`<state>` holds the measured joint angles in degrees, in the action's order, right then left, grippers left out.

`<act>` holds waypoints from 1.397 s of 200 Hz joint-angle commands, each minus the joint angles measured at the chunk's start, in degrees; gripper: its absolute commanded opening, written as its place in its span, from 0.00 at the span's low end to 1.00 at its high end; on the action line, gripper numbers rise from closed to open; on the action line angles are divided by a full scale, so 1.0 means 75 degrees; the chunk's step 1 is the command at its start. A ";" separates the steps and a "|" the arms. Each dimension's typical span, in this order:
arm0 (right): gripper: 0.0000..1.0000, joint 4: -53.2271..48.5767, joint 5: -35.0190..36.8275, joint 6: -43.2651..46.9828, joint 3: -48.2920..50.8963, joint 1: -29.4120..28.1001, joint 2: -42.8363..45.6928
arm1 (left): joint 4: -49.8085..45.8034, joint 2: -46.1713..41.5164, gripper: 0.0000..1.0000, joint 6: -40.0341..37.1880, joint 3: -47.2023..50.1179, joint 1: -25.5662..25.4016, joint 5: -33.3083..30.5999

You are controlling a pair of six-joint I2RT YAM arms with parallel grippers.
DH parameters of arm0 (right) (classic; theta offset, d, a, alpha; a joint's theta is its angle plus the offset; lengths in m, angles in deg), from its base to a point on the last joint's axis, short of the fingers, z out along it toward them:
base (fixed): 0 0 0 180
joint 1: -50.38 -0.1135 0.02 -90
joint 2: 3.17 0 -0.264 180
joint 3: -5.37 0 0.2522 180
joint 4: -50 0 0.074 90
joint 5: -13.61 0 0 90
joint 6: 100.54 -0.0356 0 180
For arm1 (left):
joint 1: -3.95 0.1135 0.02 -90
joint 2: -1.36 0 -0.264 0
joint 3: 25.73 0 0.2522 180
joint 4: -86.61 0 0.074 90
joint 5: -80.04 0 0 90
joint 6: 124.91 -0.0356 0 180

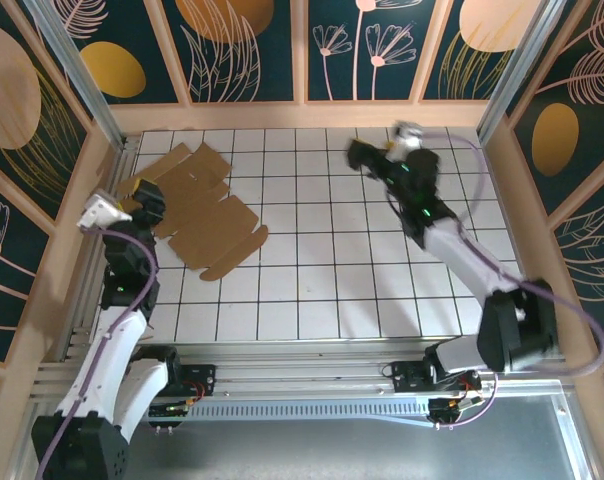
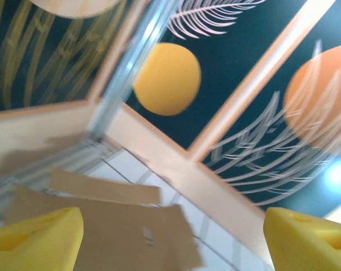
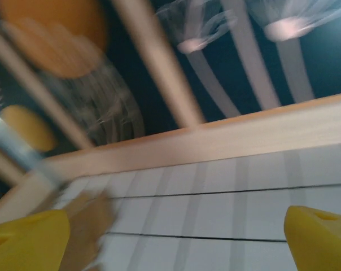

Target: Fold the paper box

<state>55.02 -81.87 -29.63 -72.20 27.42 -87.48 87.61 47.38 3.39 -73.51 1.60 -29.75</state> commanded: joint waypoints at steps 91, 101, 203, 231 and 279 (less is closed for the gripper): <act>0.90 -0.3123 -0.3241 -0.1619 -0.8381 -0.1075 -0.7809 | -0.3424 0.2783 0.76 0.1832 -0.0917 0.2395 0.2178; 0.90 -0.2955 -0.3223 -0.1671 -0.8271 -0.1228 -0.7786 | -0.3433 0.3018 0.76 0.1840 -0.0990 0.2653 0.2039; 0.94 -0.0302 -0.3921 -0.1692 -0.3903 -0.1336 -0.4734 | -0.1684 0.6610 0.88 0.0784 -0.2433 0.3419 0.3212; 0.95 0.0274 -0.4126 -0.1907 -0.3058 -0.1202 -0.4195 | -0.1897 0.7558 0.83 0.0698 -0.3117 0.3477 0.3064; 0.95 0.0581 -0.4477 -0.2274 -0.2517 -0.0834 -0.3938 | -0.2060 0.8386 0.75 0.0399 -0.3984 0.3489 0.3132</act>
<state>56.11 -112.93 -44.25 -93.08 18.98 -118.61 72.99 108.04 8.44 -99.06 27.33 -6.37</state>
